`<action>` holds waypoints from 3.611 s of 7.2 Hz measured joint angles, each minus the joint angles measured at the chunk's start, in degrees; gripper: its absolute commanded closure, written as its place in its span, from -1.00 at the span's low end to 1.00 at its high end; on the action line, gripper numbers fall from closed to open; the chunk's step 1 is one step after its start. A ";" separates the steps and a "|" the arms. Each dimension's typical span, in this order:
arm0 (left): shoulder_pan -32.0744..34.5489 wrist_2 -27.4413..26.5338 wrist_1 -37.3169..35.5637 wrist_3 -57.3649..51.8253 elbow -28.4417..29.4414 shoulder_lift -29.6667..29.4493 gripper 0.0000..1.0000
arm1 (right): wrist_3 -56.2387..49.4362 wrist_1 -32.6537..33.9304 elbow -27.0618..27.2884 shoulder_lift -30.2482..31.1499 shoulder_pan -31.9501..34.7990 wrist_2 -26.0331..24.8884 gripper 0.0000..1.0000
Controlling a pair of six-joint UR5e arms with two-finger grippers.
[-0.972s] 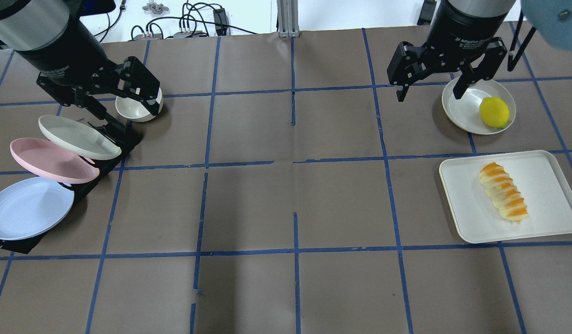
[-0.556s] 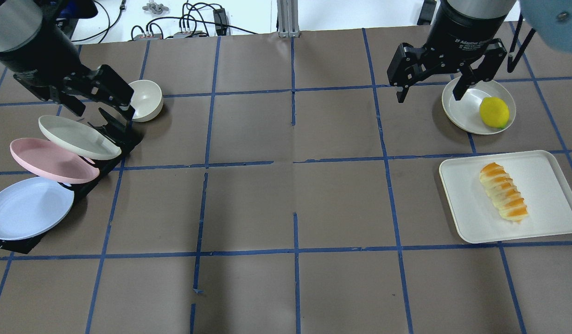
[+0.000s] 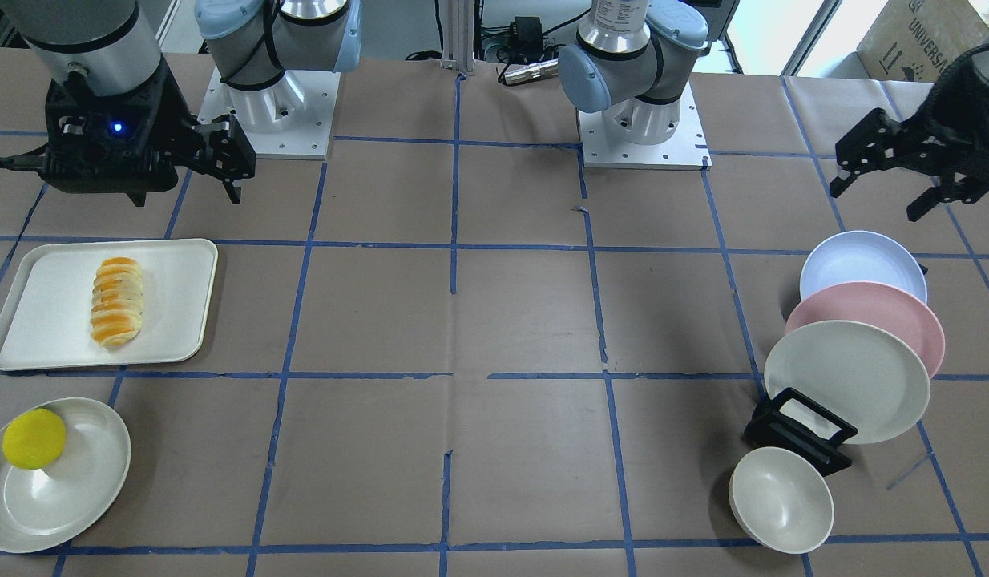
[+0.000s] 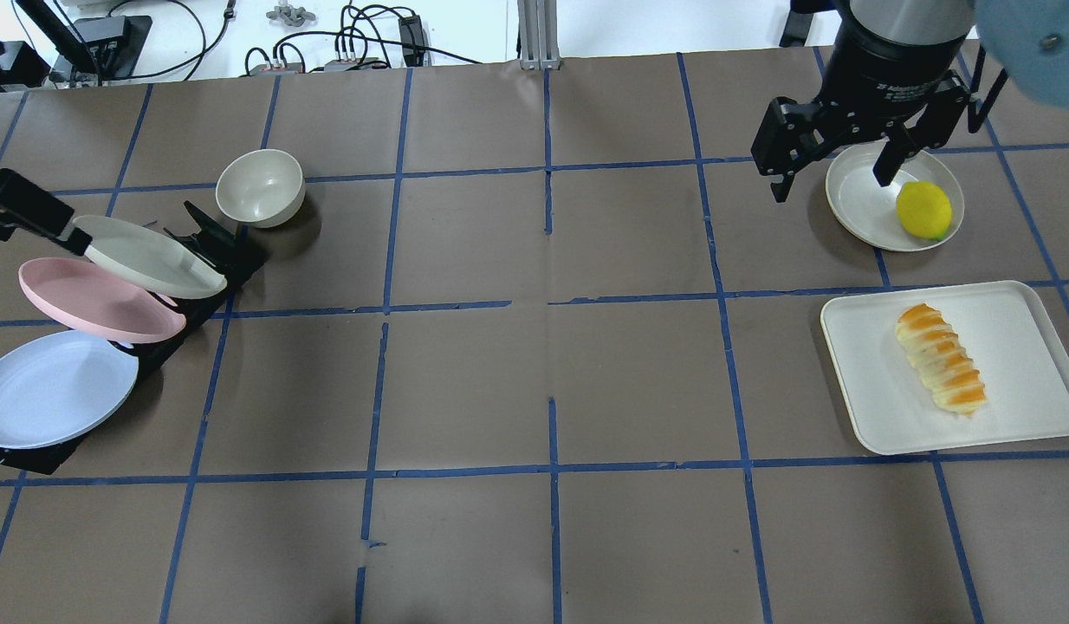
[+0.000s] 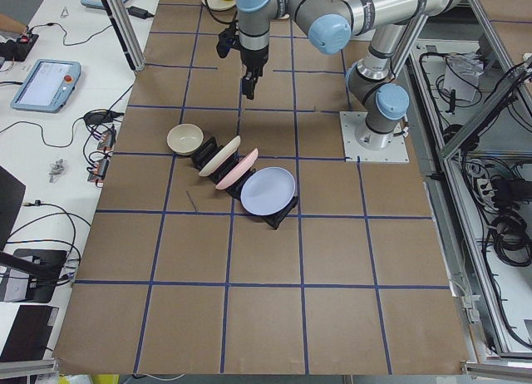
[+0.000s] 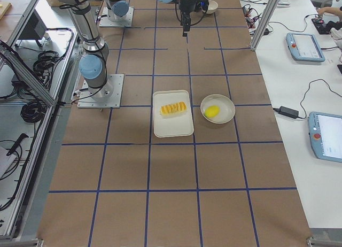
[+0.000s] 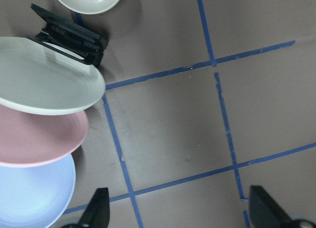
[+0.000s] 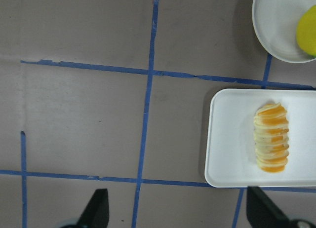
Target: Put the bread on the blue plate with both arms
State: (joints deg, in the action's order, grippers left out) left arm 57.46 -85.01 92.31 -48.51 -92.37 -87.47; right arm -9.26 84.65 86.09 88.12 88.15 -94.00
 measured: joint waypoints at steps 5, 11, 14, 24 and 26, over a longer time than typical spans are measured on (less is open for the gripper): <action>-15.91 5.88 -4.04 -13.26 0.79 -11.21 -1.00 | -23.44 8.78 14.52 2.38 -18.73 0.67 -0.72; -18.87 6.82 -11.45 -15.34 6.54 -27.51 -1.00 | -31.50 25.99 27.27 -0.44 -28.76 1.45 -0.72; -18.84 8.22 -14.06 -15.86 6.83 -34.87 -1.00 | -34.38 31.96 30.20 -3.31 -29.48 1.46 -0.72; -21.37 6.38 -14.23 -15.08 4.91 -35.50 0.58 | -38.47 44.41 33.62 -11.85 -29.48 2.51 -0.72; -21.34 6.31 -14.20 -12.74 3.79 -35.09 0.64 | -38.76 46.09 33.70 -13.13 -29.51 2.59 -0.72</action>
State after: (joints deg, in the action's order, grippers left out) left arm 36.12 -78.71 78.11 -61.24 -88.58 -122.56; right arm -48.02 130.74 119.79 74.99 58.63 -91.42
